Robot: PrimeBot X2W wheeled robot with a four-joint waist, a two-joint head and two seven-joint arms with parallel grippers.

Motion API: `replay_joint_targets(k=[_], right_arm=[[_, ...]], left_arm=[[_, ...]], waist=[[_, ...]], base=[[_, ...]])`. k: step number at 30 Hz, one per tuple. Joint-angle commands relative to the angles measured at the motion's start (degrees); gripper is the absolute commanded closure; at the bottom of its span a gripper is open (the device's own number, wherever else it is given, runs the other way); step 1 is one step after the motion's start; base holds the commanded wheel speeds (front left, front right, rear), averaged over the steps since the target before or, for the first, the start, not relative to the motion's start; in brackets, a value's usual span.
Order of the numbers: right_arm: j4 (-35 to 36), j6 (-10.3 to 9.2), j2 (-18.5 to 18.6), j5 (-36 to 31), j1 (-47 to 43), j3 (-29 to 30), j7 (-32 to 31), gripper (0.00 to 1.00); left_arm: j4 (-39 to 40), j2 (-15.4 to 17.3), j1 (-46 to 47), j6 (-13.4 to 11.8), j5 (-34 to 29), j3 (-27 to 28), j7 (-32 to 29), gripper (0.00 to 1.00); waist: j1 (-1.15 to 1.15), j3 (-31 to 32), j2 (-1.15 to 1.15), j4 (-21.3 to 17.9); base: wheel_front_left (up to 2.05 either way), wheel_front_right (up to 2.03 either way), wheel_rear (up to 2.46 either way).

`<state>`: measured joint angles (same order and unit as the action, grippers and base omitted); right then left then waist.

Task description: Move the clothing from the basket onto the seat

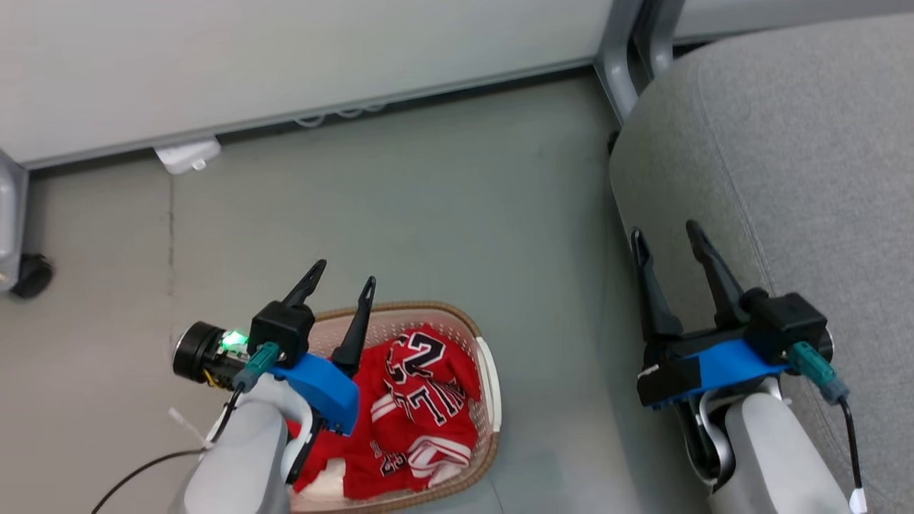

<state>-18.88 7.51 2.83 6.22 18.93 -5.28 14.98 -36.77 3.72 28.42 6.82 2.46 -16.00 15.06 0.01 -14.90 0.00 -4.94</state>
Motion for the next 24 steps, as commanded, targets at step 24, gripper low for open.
replay_joint_targets(k=[24], right_arm=[[5.92, -0.04, 0.08, 2.36, 14.00, -0.51, 0.32, 0.00]], left_arm=[[-20.42, 5.43, 19.54, 0.68, 6.79, -17.21, 0.18, 0.00]], waist=[[-0.01, -27.39, 0.00, -6.22]], base=[[0.00, 0.00, 0.00]])
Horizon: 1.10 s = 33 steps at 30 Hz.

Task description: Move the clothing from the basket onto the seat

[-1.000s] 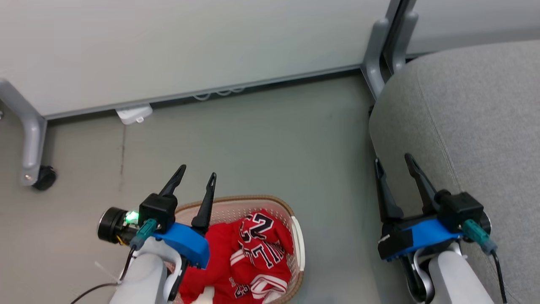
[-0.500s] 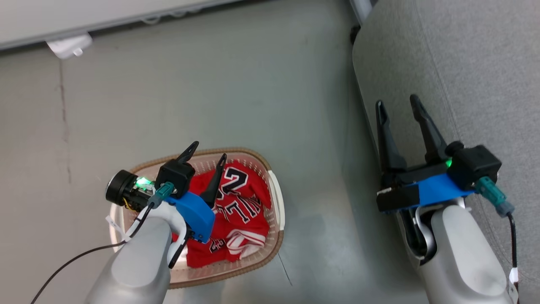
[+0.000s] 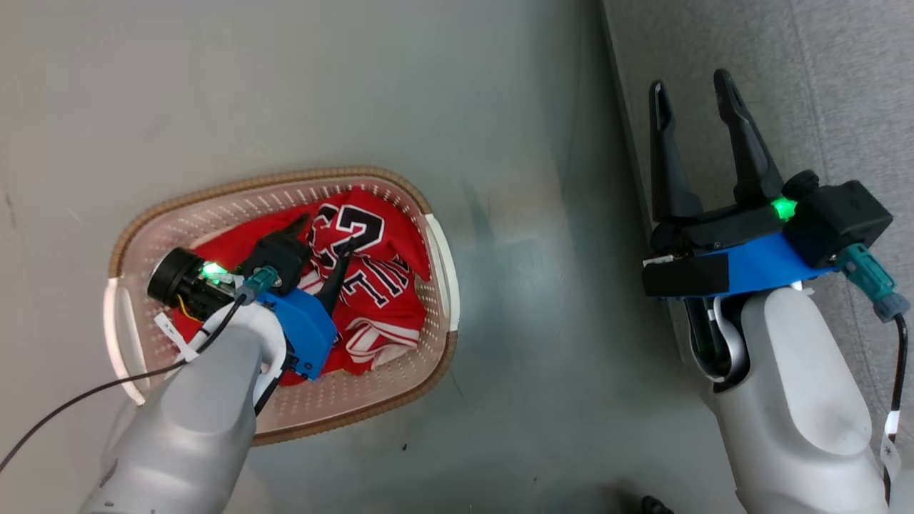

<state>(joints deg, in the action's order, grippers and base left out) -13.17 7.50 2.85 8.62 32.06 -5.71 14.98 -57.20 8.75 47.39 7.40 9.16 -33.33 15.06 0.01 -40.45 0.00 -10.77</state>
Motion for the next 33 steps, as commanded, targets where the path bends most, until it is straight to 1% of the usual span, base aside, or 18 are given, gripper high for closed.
replay_joint_targets(k=[1, 7, 15, 23, 29, 30, 31, 32, 33], right_arm=[[0.35, -0.02, 0.05, -0.19, 1.25, -0.17, 0.32, 0.00], [1.58, -0.03, 0.05, -0.62, 3.50, -0.26, 0.32, 0.00], [3.21, -0.03, 0.05, -1.76, 5.79, -0.12, 0.32, 0.00], [4.43, -0.03, 0.05, -2.70, 6.79, 0.25, 0.32, 0.00], [4.93, -0.03, 0.06, -3.20, 6.74, 0.68, 0.32, 0.00], [4.99, -0.03, 0.06, -3.31, 6.71, 0.73, 0.32, 0.00], [5.05, -0.03, 0.05, -3.40, 6.64, 0.76, 0.32, 0.00], [5.05, -0.03, 0.05, -3.40, 6.64, 0.76, 0.32, 0.00], [5.01, -0.03, 0.06, -3.48, 6.56, 0.91, 0.32, 0.00]], left_arm=[[-0.61, 0.65, 1.13, 0.10, 0.37, -0.37, 0.18, 0.00], [-3.27, 1.32, 4.32, 0.10, 1.70, -3.42, 0.18, 0.00], [-6.25, 1.69, 8.45, 0.09, 2.77, -5.55, 0.18, 0.00], [-7.17, 0.55, 11.89, 0.09, 2.52, -7.89, 0.18, 0.00], [-6.77, -0.13, 13.28, 0.10, 2.99, -9.78, 0.18, 0.00], [-6.92, -0.24, 13.41, 0.10, 3.07, -10.15, 0.18, 0.60], [-6.94, -0.32, 13.54, 0.10, 3.27, -10.47, 0.18, 0.82], [-6.94, -0.32, 13.54, 0.10, 3.27, -10.47, 0.18, 0.82], [-6.79, -0.57, 13.52, 0.10, 3.69, -11.08, 0.18, 1.00]], waist=[[-0.01, -2.59, 0.00, -0.44], [-0.01, -6.98, 0.00, -0.66], [-0.01, -11.77, 0.00, -0.37], [-0.01, -15.44, 0.00, 0.34], [-0.01, -16.88, 0.00, 0.84], [-0.01, -17.00, 0.00, 0.92], [-0.01, -17.09, 0.00, 1.00], [-0.01, -17.09, 0.00, 1.00], [-0.01, -17.20, 0.00, 1.19]], base=[[0.00, 0.00, 0.00], [0.00, 0.00, 0.00], [0.00, 0.00, 0.00], [0.00, 0.00, 0.00], [0.00, 0.00, 0.00], [0.00, 0.00, 0.00], [0.00, 0.00, 0.00], [0.00, 0.00, 0.00], [0.00, 0.00, 0.00]])
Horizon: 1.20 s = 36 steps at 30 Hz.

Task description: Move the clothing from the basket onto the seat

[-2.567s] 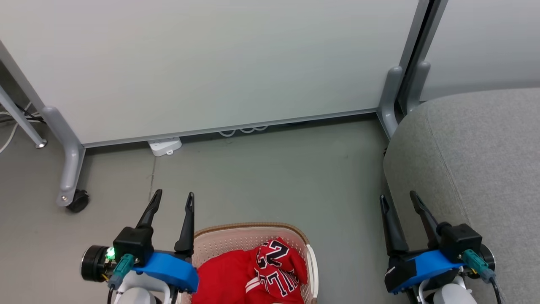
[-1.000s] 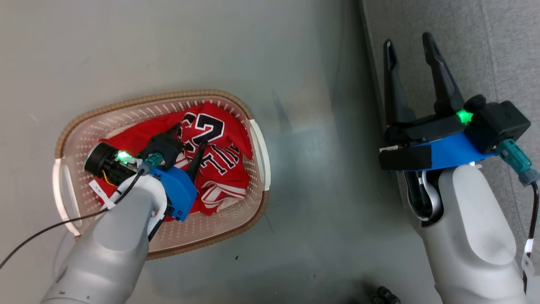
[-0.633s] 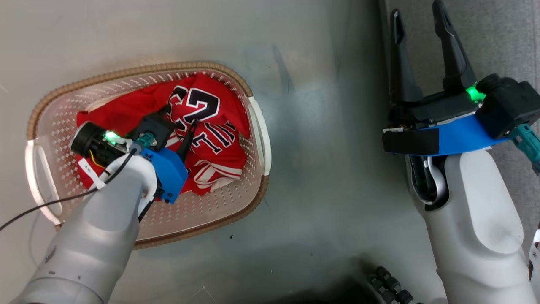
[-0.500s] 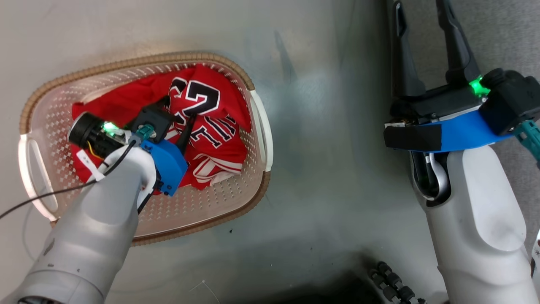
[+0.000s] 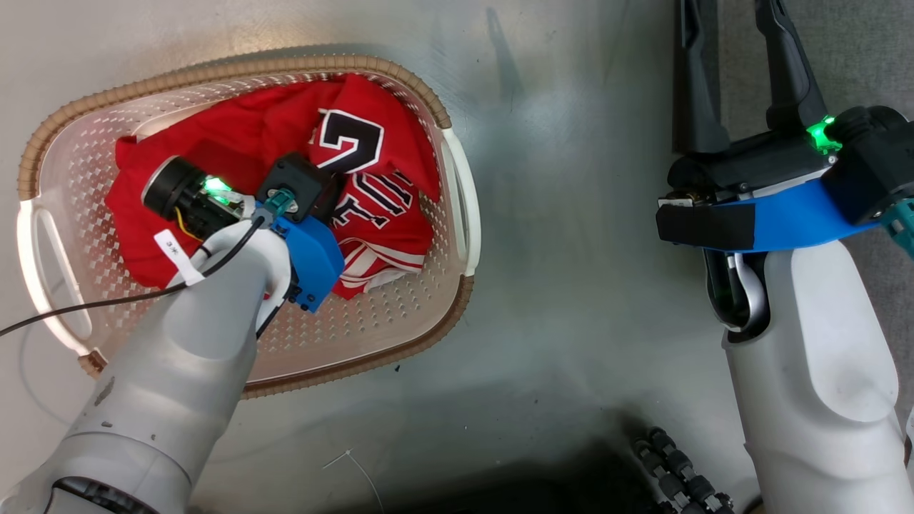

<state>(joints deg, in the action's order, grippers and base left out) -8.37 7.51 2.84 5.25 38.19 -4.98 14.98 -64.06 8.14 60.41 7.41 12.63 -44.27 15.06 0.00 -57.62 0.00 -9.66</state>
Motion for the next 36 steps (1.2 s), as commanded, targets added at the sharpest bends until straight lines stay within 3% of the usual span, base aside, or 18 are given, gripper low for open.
replay_joint_targets(k=[1, 18, 36], right_arm=[[0.17, -0.04, 0.07, -0.15, 0.43, 0.26, 0.32, 0.00], [-1.51, -0.04, 0.07, 0.20, -0.07, -0.73, 0.32, 0.00], [-5.23, -0.04, 0.07, -1.41, -5.50, -0.74, 0.32, 0.00]], left_arm=[[0.38, -0.03, 0.51, 0.09, 0.54, -0.36, 0.18, 1.00], [7.91, 0.34, -3.13, 0.09, 6.52, -1.25, 0.19, 1.00], [24.19, 1.13, -13.23, 0.09, 7.87, 4.71, 0.20, 1.00]], waist=[[0.00, -0.04, 0.00, 0.20], [0.00, 4.81, 0.00, 2.35], [0.00, 19.51, 0.00, 6.49]], base=[[0.00, 0.00, 0.00], [0.00, 0.00, 0.00], [0.00, 0.00, 0.00]])
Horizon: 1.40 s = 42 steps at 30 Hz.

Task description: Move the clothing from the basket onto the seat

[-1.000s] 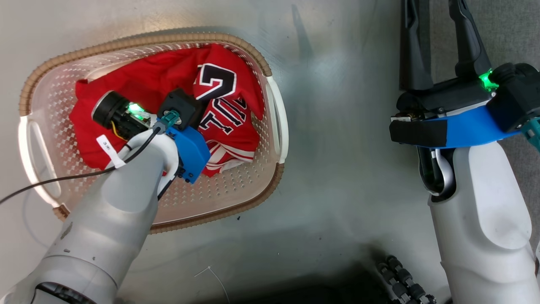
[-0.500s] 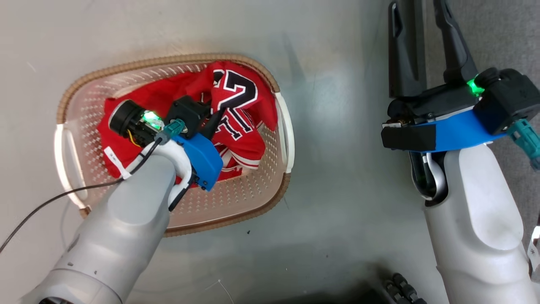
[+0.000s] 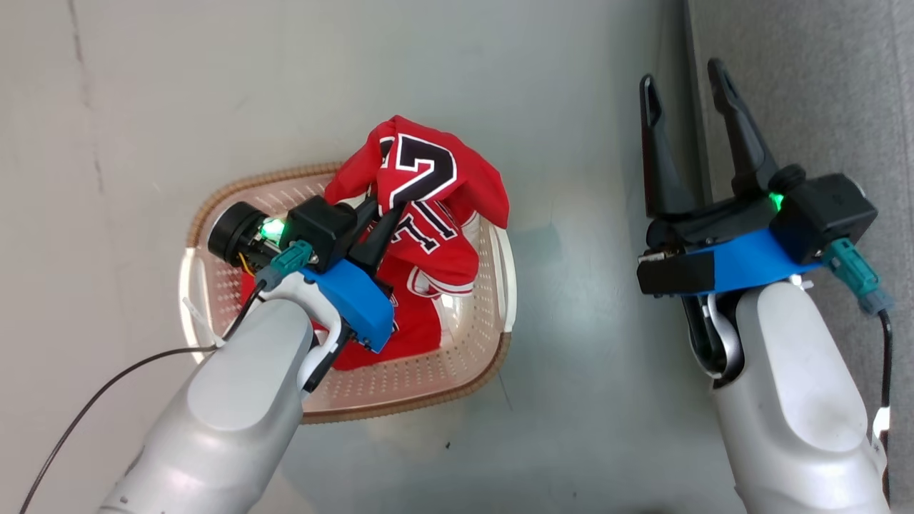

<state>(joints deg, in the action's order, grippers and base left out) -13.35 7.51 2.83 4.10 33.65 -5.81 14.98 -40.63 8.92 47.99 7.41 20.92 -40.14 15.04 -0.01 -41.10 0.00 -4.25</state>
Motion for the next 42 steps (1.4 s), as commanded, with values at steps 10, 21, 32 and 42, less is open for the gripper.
replay_joint_targets(k=[10, 21, 32, 42], right_arm=[[-2.21, -0.04, 0.08, -0.34, -5.96, 0.16, 0.32, 0.00], [-3.55, -0.04, 0.08, 0.32, -10.73, -0.37, 0.32, 0.00], [-4.61, -0.04, 0.08, 1.70, -15.12, -1.62, 0.32, 0.00], [-5.05, -0.04, 0.08, 2.38, -18.59, -2.73, 0.32, 0.00]], left_arm=[[8.86, 0.71, -5.77, 0.09, -2.32, 4.35, 0.22, 1.00], [14.25, 0.63, -6.71, 0.09, -2.63, 5.84, 0.22, 1.00], [14.63, 0.37, -7.21, 0.09, -1.47, 4.60, 0.22, 1.00], [13.77, 0.35, -8.94, 0.09, -0.45, 3.60, 0.22, 1.00]], waist=[[0.01, 12.31, 0.00, 2.50], [0.01, 21.13, 0.00, 3.25], [0.01, 28.50, 0.00, 3.98], [0.01, 32.17, 0.00, 4.47]], base=[[0.00, 0.00, 0.00], [0.00, 0.00, 0.00], [0.00, 0.00, 0.00], [0.00, 0.00, 0.00]])
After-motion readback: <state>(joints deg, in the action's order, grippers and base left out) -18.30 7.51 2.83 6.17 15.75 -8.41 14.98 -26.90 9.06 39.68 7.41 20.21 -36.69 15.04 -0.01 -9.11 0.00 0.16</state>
